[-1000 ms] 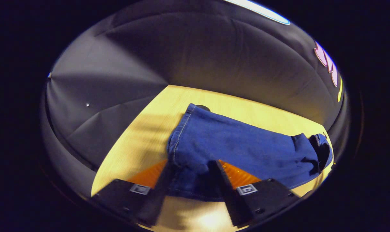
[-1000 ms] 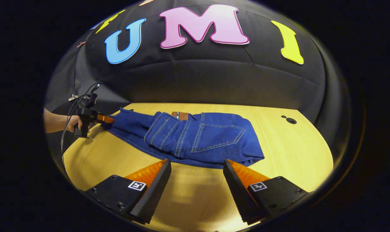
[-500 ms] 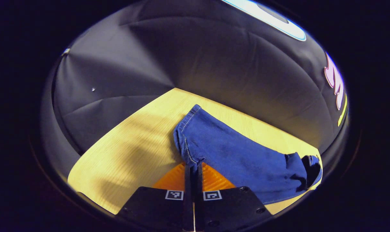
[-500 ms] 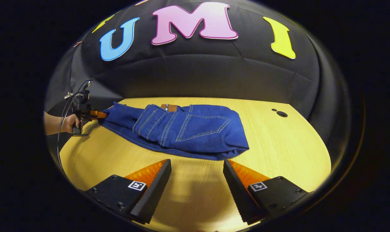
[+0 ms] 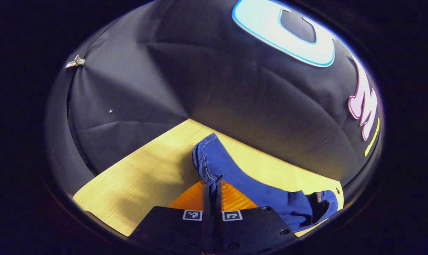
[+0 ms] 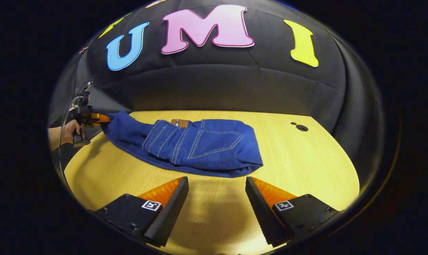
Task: Grasp the waist and the cuffs of the jeans and fold them to make the two legs overlap; first hold the waist and fold one-third of the jeans toward the cuffs, then hold the cuffs and fold the remaining one-third in the same direction to finish folding.
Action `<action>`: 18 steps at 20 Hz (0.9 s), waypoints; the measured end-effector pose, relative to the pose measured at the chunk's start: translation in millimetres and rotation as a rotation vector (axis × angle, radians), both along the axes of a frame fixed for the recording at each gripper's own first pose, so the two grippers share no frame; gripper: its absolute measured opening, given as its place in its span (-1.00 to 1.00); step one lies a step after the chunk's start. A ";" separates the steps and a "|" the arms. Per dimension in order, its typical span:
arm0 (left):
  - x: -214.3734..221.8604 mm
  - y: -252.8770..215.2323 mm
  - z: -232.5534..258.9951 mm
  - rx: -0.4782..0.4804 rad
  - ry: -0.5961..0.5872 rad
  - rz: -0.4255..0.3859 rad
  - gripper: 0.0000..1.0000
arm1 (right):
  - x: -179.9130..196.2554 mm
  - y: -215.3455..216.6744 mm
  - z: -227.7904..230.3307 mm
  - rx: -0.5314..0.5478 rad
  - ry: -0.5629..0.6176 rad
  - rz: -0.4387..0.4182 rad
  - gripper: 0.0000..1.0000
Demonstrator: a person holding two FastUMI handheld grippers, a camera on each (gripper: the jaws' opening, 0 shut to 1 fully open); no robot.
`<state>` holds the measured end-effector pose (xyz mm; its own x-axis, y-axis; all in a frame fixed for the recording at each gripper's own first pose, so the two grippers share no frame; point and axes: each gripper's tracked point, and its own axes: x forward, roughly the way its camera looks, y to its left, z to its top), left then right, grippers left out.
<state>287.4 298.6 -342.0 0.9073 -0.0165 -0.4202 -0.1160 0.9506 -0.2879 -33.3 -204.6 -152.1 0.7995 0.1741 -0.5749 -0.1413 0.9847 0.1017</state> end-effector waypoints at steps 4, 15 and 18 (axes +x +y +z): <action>-31.6 -30.9 49.8 0.010 -0.041 -0.014 -0.88 | 11.5 -36.7 23.1 -0.037 -0.038 -0.045 0.97; -77.1 -281.3 163.4 0.154 -0.172 -0.231 -0.88 | 6.5 -122.0 74.0 -0.116 -0.069 -0.101 0.98; -88.0 -372.9 150.1 0.214 -0.163 -0.352 -0.89 | -3.0 -137.5 76.8 -0.141 -0.076 -0.100 0.97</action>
<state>199.4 -74.3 -191.9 0.9166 -0.2643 -0.3000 0.2557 0.9643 -0.0681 -36.3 -342.1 -75.3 0.8506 0.0140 -0.5256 -0.0443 0.9980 -0.0451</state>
